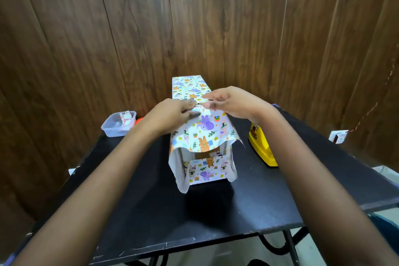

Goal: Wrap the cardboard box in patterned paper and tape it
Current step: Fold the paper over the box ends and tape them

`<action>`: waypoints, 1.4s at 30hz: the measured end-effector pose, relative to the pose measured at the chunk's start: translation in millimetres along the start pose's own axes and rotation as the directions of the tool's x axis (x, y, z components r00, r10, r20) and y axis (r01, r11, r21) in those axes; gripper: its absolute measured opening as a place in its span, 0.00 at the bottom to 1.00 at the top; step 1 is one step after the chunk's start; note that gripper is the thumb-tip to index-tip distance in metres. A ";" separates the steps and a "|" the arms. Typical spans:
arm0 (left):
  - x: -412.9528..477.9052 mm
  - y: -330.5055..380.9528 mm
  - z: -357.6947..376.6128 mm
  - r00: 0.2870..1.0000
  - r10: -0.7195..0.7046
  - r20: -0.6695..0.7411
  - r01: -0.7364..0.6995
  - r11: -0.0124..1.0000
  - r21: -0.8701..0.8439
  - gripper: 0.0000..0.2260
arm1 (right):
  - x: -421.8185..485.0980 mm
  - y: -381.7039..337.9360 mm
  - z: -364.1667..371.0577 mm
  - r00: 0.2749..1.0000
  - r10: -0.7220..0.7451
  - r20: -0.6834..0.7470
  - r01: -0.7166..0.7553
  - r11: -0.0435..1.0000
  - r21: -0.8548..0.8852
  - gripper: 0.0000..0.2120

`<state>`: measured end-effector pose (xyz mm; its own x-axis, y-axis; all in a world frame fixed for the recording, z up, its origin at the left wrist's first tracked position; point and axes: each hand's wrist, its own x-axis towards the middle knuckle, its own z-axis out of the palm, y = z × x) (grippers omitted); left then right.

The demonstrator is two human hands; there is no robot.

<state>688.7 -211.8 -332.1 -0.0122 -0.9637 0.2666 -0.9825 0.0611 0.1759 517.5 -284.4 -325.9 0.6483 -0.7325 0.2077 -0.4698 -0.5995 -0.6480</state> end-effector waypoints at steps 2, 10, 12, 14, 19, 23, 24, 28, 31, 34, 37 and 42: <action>1.2 4.5 0.3 1.000 0.017 0.005 -0.017 0.999 -0.040 0.21 | -13.3 7.2 4.6 0.995 0.035 -0.092 -0.011 0.969 0.248 0.17; 5.2 30.3 0.8 0.991 0.051 0.126 -0.054 0.998 0.020 0.20 | -82.7 17.2 34.8 0.998 -0.003 -0.068 0.039 0.846 0.532 0.22; 5.3 33.3 0.4 0.991 0.046 0.126 -0.049 0.999 0.021 0.20 | -88.8 19.3 46.2 0.994 0.041 -0.106 0.005 0.915 0.404 0.29; 6.0 33.2 0.3 0.992 0.037 0.121 -0.040 0.999 0.019 0.20 | -87.6 16.3 60.2 0.961 0.114 -0.251 -0.038 0.956 0.290 0.34; 4.9 32.5 0.4 0.991 0.051 0.122 -0.059 0.996 0.060 0.20 | -77.9 18.2 78.1 0.787 0.177 -0.591 -0.093 0.981 0.170 0.23; 2.9 36.9 1.1 0.991 0.066 0.119 -0.085 0.983 0.162 0.21 | -74.2 27.1 88.3 0.729 0.045 -0.683 -0.046 0.999 0.016 0.23; 2.9 37.4 2.2 0.991 0.072 0.114 -0.093 0.976 0.197 0.21 | -73.7 31.3 91.0 0.719 0.020 -0.695 -0.038 0.999 -0.010 0.24; 1.7 34.5 5.6 0.994 0.073 0.087 -0.093 0.963 0.252 0.21 | -72.7 43.1 98.1 0.604 -0.138 -0.785 0.088 0.990 -0.106 0.26; 4.3 35.6 5.6 0.995 0.069 0.072 -0.085 0.961 0.261 0.21 | -71.7 50.3 97.0 0.558 -0.216 -0.801 0.132 0.976 -0.172 0.22; 4.5 35.9 7.0 0.996 0.060 0.058 -0.075 0.952 0.295 0.21 | -76.2 55.5 95.0 0.533 -0.310 -0.787 0.152 0.950 -0.272 0.17; 4.6 38.2 9.6 0.998 0.047 0.038 -0.057 0.949 0.311 0.22 | -79.5 63.8 93.4 0.536 -0.387 -0.750 0.187 0.921 -0.342 0.15; 3.4 40.0 17.6 0.995 0.098 -0.022 -0.081 0.913 0.400 0.25 | -91.2 59.7 80.6 0.784 -0.155 -0.601 0.148 0.987 -0.062 0.21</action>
<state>646.0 -217.2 -340.9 -0.1047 -0.9470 0.3038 -0.9702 0.0301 -0.2404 478.6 -227.4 -442.6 0.2210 -0.6749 0.7040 -0.4053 -0.7202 -0.5631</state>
